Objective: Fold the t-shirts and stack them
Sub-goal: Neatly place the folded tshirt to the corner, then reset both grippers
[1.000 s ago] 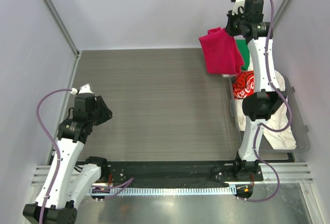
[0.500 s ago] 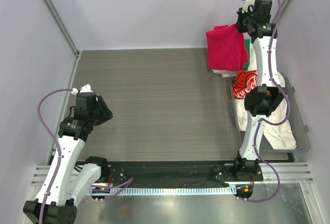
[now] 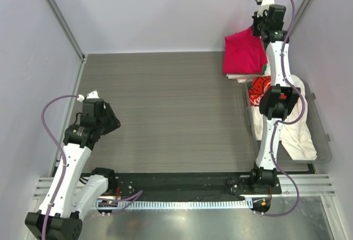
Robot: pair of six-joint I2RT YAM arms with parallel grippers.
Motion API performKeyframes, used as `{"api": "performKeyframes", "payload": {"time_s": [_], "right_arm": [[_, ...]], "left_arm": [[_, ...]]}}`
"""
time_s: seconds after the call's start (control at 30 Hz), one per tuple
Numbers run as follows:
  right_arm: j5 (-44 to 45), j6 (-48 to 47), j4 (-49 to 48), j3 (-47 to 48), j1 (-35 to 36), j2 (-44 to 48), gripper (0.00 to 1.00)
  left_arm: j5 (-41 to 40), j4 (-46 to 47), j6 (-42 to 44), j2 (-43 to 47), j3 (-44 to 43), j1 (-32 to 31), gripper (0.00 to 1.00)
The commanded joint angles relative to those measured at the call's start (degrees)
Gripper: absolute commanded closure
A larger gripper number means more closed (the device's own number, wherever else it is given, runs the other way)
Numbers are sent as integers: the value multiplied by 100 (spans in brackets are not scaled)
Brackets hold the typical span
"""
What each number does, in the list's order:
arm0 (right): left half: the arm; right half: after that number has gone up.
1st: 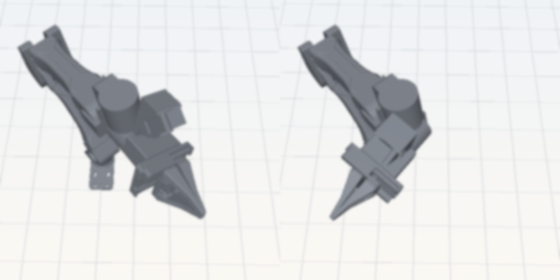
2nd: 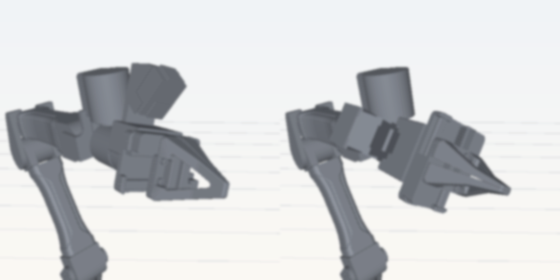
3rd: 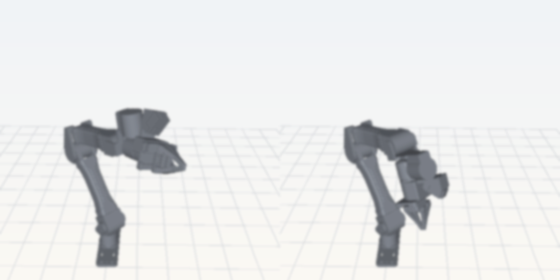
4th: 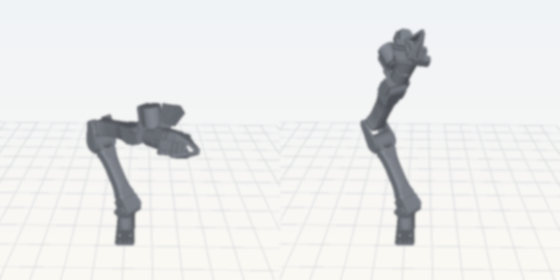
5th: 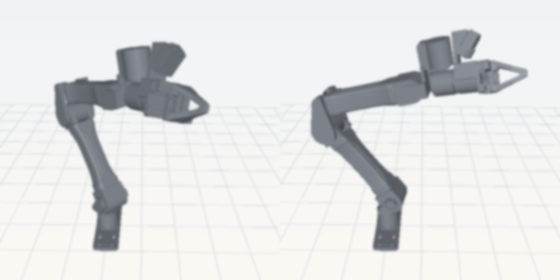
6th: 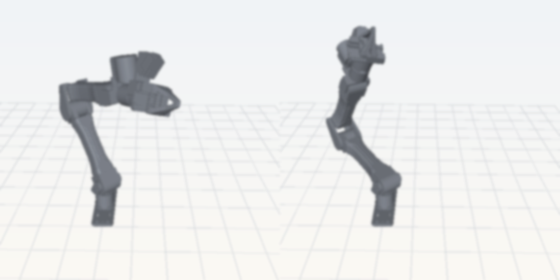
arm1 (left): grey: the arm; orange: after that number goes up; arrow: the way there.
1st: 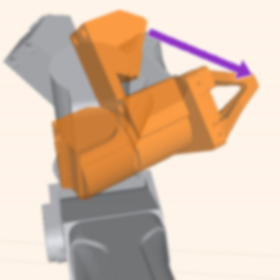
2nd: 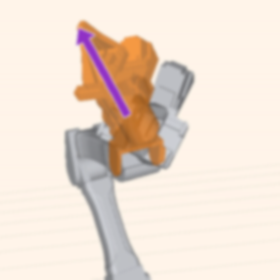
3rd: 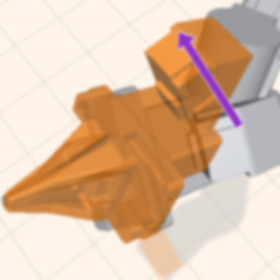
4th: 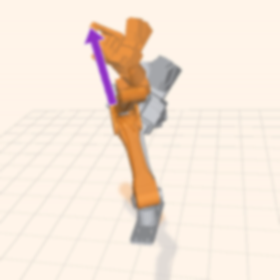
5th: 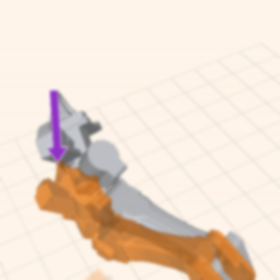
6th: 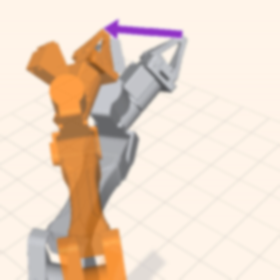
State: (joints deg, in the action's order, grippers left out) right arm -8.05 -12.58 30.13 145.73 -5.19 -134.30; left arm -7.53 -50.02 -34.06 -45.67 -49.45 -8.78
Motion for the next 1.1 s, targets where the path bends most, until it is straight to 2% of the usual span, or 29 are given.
{"api": "performKeyframes", "payload": {"time_s": [0.0, 0.23, 0.37, 0.4, 0.47, 0.5, 0.6, 0.73, 0.83, 1.07], "right_arm": [[23, -87, -859, 245, -96, -69, 99], [137, -157, -1614, 210, -316, -517, 99], [444, -87, -2421, 184, -526, -904, 99], [689, 44, -2555, 175, -562, -992, 84], [1374, 255, -2975, 9, -579, -1072, 18], [1890, 552, -3169, -105, -580, -1063, 1], [2150, 1080, -3250, -280, -571, -722, 0], [2361, 1810, -3750, -1036, -509, 280, 0], [2283, 2144, -3734, -1213, -465, 939, 0], [886, 3691, -2796, -2144, -465, 2802, 0]], "left_arm": [[-91, 10, -30, -38, -144, -10, 57], [-117, -25, -56, -153, -161, -1, 57], [-152, -34, -65, -188, -161, -10, 57], [-152, -34, -65, -188, -161, -10, 57], [-152, -25, -74, -179, -161, -10, 56], [-152, -34, -74, -153, -153, -1, 56], [-161, -17, -74, -57, -144, -10, 56], [-179, -8, -74, 102, -135, -10, 56], [-179, 45, -65, 251, -109, -10, 56], [-135, 89, -21, 585, -100, -10, 55]]}}
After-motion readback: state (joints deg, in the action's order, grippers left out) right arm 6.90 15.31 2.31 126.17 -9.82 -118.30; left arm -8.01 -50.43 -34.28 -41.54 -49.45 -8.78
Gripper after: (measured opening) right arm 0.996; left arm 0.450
